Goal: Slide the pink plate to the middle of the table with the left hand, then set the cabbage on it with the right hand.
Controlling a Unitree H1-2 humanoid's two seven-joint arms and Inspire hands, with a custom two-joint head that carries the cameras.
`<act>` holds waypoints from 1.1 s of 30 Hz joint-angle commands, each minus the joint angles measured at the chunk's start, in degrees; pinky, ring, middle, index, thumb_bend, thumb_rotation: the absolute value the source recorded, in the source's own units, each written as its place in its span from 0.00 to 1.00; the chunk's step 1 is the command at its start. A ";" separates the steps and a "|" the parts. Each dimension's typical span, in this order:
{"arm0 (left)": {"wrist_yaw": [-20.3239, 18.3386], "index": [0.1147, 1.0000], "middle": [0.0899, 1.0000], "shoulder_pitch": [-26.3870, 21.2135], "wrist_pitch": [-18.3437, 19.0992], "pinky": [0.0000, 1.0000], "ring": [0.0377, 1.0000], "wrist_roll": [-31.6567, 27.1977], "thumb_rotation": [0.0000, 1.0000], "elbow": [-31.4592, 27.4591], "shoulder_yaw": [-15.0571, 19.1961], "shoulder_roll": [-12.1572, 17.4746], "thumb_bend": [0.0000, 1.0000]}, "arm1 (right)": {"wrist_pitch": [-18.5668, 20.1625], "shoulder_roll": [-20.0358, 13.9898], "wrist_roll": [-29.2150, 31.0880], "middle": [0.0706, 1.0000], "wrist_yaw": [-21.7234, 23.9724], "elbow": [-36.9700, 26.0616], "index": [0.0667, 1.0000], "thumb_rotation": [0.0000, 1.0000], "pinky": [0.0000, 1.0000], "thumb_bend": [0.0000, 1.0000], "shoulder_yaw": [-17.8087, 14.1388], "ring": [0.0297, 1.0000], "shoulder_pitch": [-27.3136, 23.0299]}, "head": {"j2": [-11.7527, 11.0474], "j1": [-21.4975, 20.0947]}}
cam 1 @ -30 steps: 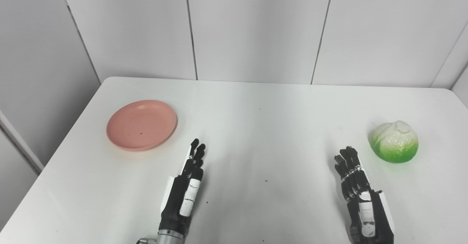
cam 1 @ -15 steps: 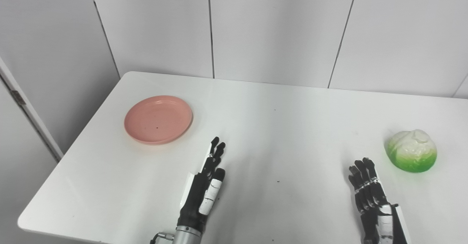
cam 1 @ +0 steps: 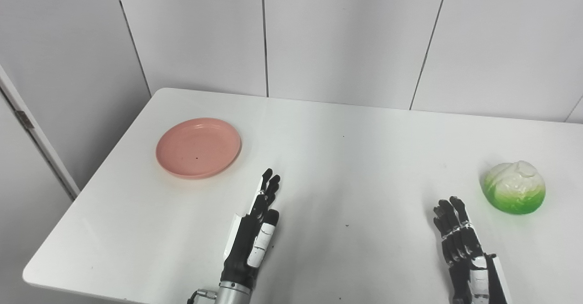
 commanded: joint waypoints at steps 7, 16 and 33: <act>-0.46 1.00 0.98 5.45 -0.31 1.00 0.98 -3.56 0.99 -4.61 0.44 0.69 0.80 | 1.95 -2.88 -0.72 0.94 -1.05 9.19 0.95 0.96 0.98 0.86 -1.44 0.96 0.33 | -1.37 -0.08; -2.25 0.96 0.94 -0.99 6.37 0.95 0.95 -8.31 0.92 -12.96 3.44 3.66 0.88 | 1.28 -2.22 -0.80 0.92 -1.17 10.04 0.95 0.96 0.97 0.86 -1.19 0.95 0.33 | -2.68 0.17; -2.39 0.92 0.93 -18.65 32.53 0.86 0.94 -16.50 0.77 -24.76 12.47 11.57 0.96 | 0.95 -1.41 -0.76 0.92 -1.04 11.01 0.93 0.94 0.95 0.89 -1.23 0.94 0.21 | -3.29 0.02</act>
